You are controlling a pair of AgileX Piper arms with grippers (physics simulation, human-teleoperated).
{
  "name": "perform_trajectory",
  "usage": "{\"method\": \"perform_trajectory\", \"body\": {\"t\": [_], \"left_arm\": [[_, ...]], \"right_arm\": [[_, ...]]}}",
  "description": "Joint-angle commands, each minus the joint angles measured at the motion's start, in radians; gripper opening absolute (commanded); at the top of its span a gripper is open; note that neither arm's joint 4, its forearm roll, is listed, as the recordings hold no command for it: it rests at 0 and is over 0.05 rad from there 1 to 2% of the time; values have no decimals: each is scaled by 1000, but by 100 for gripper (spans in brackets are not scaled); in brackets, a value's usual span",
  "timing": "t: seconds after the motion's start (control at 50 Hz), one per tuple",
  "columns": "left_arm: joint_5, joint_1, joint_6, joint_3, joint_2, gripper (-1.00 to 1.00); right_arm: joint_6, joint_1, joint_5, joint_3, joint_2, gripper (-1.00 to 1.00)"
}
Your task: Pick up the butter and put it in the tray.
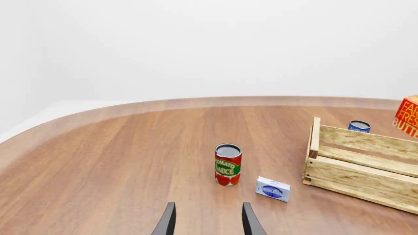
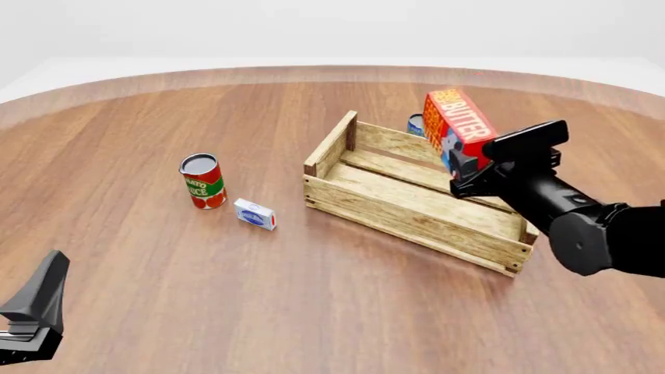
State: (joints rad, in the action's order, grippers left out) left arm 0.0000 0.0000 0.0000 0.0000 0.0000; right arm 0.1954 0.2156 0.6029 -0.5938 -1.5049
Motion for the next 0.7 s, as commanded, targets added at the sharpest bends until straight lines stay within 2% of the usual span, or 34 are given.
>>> {"method": "perform_trajectory", "body": {"t": [0.02, 0.7], "left_arm": [[0, 0, 0, 0, 0, 100], [0, 0, 0, 0, 0, 100]], "right_arm": [[-17, 3, 20, -34, -36, -100], [-35, 8, 58, -61, -134, -100]]}}
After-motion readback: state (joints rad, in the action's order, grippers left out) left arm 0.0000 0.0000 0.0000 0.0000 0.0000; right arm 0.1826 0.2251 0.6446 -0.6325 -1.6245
